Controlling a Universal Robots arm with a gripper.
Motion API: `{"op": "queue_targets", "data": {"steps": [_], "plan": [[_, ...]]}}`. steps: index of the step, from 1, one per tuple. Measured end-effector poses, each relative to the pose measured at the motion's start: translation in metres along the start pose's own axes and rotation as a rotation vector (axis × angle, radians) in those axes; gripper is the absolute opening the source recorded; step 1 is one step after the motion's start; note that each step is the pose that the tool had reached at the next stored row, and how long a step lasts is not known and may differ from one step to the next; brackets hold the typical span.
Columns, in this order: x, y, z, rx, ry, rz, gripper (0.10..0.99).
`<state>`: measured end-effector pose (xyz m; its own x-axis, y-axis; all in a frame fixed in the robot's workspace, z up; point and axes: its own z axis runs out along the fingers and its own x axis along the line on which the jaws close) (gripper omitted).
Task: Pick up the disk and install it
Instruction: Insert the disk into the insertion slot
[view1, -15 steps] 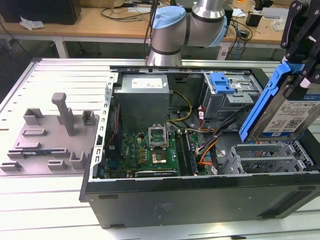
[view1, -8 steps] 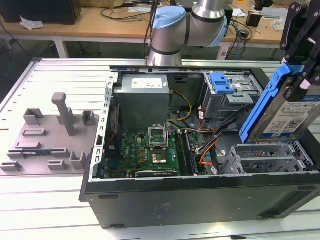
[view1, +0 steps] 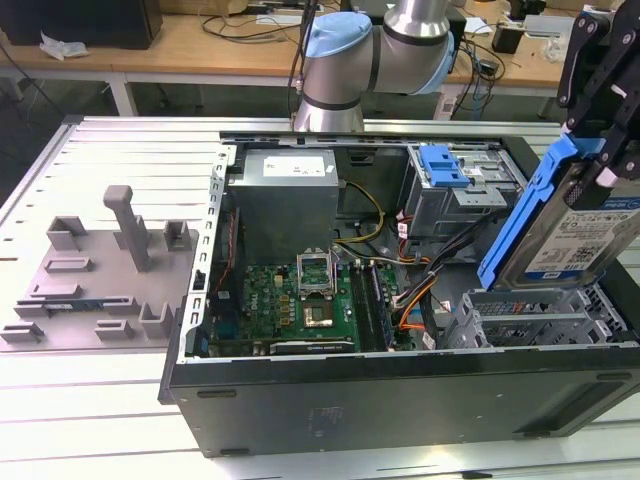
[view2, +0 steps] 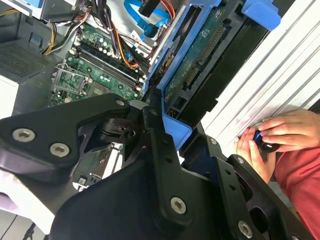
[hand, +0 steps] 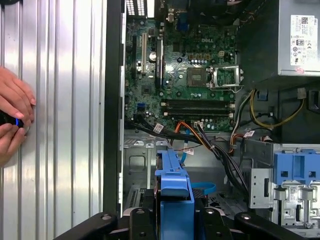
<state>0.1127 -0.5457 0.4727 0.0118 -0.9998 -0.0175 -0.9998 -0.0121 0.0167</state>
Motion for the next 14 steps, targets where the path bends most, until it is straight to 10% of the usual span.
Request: {"op": "queue_targets", "data": {"steps": [14], "plan": [[0.0032,-0.0001,0.0166,0.002,0.0002,0.000,0.365]]}}
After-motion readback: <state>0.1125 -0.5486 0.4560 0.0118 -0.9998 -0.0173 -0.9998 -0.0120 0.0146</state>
